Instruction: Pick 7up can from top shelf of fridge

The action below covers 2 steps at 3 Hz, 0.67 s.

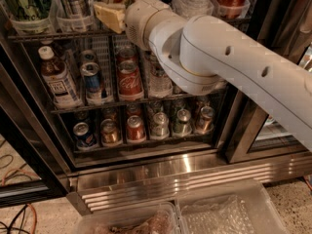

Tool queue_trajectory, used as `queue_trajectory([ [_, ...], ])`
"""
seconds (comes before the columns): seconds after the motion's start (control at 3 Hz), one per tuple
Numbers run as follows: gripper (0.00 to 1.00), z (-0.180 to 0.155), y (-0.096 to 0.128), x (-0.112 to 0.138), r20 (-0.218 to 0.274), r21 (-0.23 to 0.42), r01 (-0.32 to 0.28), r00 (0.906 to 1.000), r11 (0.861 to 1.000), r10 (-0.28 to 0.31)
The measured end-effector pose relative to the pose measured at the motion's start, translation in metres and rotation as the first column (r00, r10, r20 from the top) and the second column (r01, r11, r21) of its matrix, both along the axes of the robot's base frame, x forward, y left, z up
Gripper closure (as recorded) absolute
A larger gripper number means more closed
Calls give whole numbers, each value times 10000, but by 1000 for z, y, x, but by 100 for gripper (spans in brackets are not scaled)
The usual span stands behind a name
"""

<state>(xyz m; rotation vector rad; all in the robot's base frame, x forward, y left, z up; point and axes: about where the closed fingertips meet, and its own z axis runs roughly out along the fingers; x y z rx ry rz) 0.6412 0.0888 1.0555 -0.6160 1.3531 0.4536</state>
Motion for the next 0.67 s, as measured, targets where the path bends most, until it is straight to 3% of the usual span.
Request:
queue_trajectory([
  [0.33, 95, 1, 1, 0, -34, 14, -12, 10000, 10000, 12],
  [0.67, 100, 2, 1, -1, -83, 44, -19, 10000, 10000, 20],
])
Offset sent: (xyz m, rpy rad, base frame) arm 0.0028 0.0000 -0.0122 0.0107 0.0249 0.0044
